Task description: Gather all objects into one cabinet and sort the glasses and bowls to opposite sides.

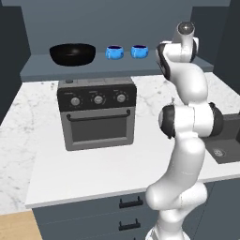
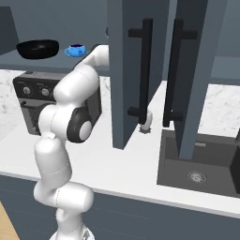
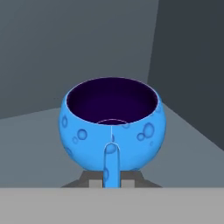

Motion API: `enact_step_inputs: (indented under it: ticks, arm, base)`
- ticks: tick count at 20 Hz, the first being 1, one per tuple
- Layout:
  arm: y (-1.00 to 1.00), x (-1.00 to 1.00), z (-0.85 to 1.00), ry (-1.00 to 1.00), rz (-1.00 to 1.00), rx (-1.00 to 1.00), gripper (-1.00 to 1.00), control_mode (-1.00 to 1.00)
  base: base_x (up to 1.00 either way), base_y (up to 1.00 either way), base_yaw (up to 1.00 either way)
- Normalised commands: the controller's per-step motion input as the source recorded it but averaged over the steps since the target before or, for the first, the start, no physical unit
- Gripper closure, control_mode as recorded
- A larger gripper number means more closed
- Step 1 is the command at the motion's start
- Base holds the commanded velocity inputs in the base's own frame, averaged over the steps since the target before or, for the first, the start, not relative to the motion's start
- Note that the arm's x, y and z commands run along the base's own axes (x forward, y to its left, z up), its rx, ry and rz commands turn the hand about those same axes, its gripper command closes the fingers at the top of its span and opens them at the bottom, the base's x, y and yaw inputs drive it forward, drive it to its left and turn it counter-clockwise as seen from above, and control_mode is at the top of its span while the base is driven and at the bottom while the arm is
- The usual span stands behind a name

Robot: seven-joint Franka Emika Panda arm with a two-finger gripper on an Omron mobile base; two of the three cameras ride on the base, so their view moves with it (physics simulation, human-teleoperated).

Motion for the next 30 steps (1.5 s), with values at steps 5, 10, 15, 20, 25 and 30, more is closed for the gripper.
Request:
enact_step_inputs:
  ticks: [5, 10, 15, 20, 25, 30]
  arm:
    - [-0.15, 0.45, -0.02, 0.02, 0.00, 0.00, 1.00, -1.00]
    - [-0.07, 0.30, 0.00, 0.00, 0.00, 0.00, 1.00, -1.00]
    - [-0.01, 0.19, -0.05, 0.00, 0.00, 0.00, 1.00, -1.00]
    - [0.00, 0.03, -0.15, 0.00, 0.00, 0.00, 1.00, -1.00]
    - [0.00, 0.00, -0.16, 0.00, 0.00, 0.00, 1.00, -1.00]
    - [0.00, 0.00, -0.06, 0.00, 0.00, 0.00, -1.00, -1.00]
  base:
    - [0.00, 0.00, 0.00]
    - [0.00, 0.00, 0.00]
    - [0.00, 0.00, 0.00]
    - [0.00, 0.00, 0.00]
    - [0.00, 0.00, 0.00]
    - [0.00, 0.00, 0.00]
